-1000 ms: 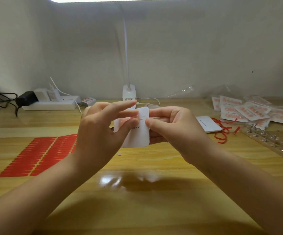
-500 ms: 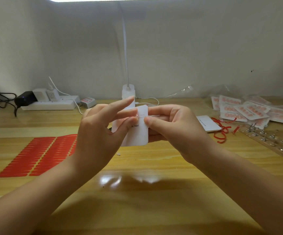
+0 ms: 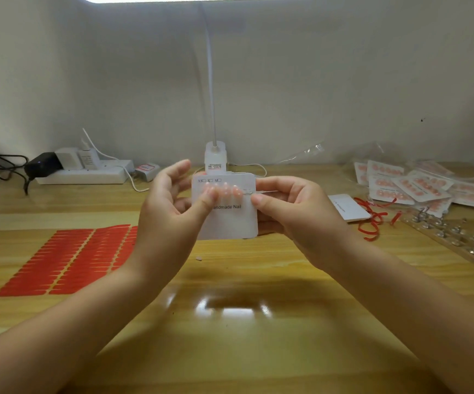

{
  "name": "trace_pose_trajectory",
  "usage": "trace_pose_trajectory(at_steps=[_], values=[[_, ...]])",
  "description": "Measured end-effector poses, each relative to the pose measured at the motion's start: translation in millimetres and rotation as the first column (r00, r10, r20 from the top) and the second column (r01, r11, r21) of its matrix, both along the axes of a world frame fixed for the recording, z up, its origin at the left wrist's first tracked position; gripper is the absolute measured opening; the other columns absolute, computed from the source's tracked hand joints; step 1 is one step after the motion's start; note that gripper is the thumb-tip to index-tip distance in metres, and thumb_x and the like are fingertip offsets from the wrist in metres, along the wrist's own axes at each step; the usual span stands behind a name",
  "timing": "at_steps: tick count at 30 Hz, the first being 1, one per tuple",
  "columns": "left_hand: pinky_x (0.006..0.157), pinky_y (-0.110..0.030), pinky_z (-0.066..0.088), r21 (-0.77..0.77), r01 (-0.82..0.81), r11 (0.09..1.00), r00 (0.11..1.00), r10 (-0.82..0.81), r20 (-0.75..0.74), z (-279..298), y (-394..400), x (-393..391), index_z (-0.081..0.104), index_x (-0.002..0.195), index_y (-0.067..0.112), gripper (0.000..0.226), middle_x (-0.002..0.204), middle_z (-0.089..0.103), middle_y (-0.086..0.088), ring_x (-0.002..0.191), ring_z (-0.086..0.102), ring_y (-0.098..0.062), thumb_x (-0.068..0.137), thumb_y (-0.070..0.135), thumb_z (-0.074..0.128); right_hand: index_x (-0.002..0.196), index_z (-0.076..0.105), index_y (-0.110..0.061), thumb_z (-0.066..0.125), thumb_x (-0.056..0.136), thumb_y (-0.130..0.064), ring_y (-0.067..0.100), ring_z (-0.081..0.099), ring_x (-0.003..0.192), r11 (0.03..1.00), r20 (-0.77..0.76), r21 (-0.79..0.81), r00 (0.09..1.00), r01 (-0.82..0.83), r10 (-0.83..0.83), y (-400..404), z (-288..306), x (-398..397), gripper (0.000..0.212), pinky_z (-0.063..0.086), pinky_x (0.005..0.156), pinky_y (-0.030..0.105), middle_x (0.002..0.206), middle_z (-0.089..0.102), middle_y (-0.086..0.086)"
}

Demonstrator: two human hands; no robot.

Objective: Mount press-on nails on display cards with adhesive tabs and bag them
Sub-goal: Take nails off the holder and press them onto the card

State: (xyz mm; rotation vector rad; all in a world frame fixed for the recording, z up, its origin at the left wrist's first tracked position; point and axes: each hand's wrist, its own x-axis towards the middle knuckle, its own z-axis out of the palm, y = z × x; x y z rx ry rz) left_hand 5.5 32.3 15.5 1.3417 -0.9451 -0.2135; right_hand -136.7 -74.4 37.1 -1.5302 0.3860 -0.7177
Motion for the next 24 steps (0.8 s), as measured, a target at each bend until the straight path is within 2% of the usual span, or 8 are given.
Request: trace_pose_trajectory(at_steps=[3,7,10,12,13,15,17,24], values=[[0.07,-0.022,0.057,-0.021,0.037,0.999,0.99,-0.039,-0.134,-5,-2,-2,0.048,0.127,0.027,0.055,0.108,0.071,-0.002,0.093,0.071,-0.011,0.08,0.021,0.074,0.093,0.069,-0.013,0.052,0.093,0.002,0.021,0.069,0.072,0.998,-0.02,0.045,0.999,-0.047,0.048,-4,-3,1,0.023,0.058,0.065,0.032,0.08,0.074,0.005],[0.066,-0.022,0.056,-0.068,0.064,0.996,0.99,-0.072,-0.123,-8,-3,-9,0.051,0.119,0.03,0.05,0.098,0.072,-0.001,0.085,0.072,-0.013,0.077,0.019,0.074,0.09,0.07,-0.008,0.06,0.091,-0.008,0.019,0.067,0.071,0.988,-0.046,0.133,0.995,-0.077,0.083,-9,-9,3,0.01,0.057,0.067,0.03,0.079,0.072,0.006],[0.066,-0.023,0.057,-0.039,0.067,0.997,0.996,-0.069,-0.052,-10,-1,-12,0.05,0.118,0.033,0.049,0.103,0.068,-0.001,0.086,0.071,-0.013,0.077,0.021,0.075,0.096,0.07,-0.003,0.059,0.091,-0.009,0.02,0.07,0.077,0.977,-0.05,0.174,0.99,-0.124,0.135,-10,-12,3,0.013,0.058,0.071,0.031,0.084,0.073,0.009],[0.073,-0.029,0.058,0.018,-0.021,1.0,0.992,0.019,0.124,-10,0,-10,0.047,0.12,0.035,0.05,0.111,0.062,0.002,0.091,0.067,-0.012,0.082,0.019,0.074,0.094,0.07,-0.002,0.056,0.093,-0.006,0.02,0.071,0.075,0.972,-0.041,0.193,0.988,-0.137,0.147,-9,-12,4,0.014,0.058,0.069,0.031,0.082,0.073,0.009],[0.078,-0.03,0.056,0.029,-0.093,0.995,0.958,0.081,0.276,-9,0,-8,0.045,0.123,0.034,0.051,0.116,0.059,0.003,0.095,0.064,-0.012,0.085,0.018,0.074,0.093,0.07,-0.003,0.054,0.094,-0.004,0.02,0.071,0.074,0.972,-0.041,0.192,0.989,-0.134,0.144,-8,-12,4,0.016,0.059,0.068,0.031,0.081,0.073,0.009],[0.088,-0.035,0.05,-0.038,-0.223,0.974,0.779,0.201,0.594,-10,-1,-4,0.047,0.129,0.022,0.05,0.119,0.058,-0.001,0.103,0.058,-0.02,0.087,0.012,0.072,0.092,0.071,-0.005,0.052,0.095,-0.002,0.02,0.071,0.075,0.98,-0.053,0.158,0.99,-0.122,0.132,-5,-12,4,0.018,0.059,0.065,0.029,0.083,0.073,0.01],[0.09,-0.042,0.046,-0.136,-0.262,0.955,0.593,0.271,0.759,-12,-1,-1,0.055,0.126,0.01,0.04,0.111,0.064,-0.003,0.103,0.058,-0.028,0.089,0.012,0.067,0.094,0.071,-0.008,0.053,0.096,-0.004,0.021,0.071,0.078,0.989,-0.067,0.103,0.992,-0.102,0.109,-2,-12,4,0.019,0.058,0.065,0.027,0.085,0.073,0.01],[0.083,-0.048,0.048,-0.211,-0.177,0.961,0.443,0.269,0.855,-14,-2,5,0.061,0.122,0.01,0.042,0.095,0.072,0.003,0.091,0.065,-0.026,0.084,0.021,0.074,0.104,0.07,-0.005,0.051,0.098,-0.007,0.022,0.073,0.085,0.992,-0.098,-0.049,0.989,-0.114,0.109,5,-12,2,0.02,0.059,0.071,0.028,0.096,0.074,0.015]])
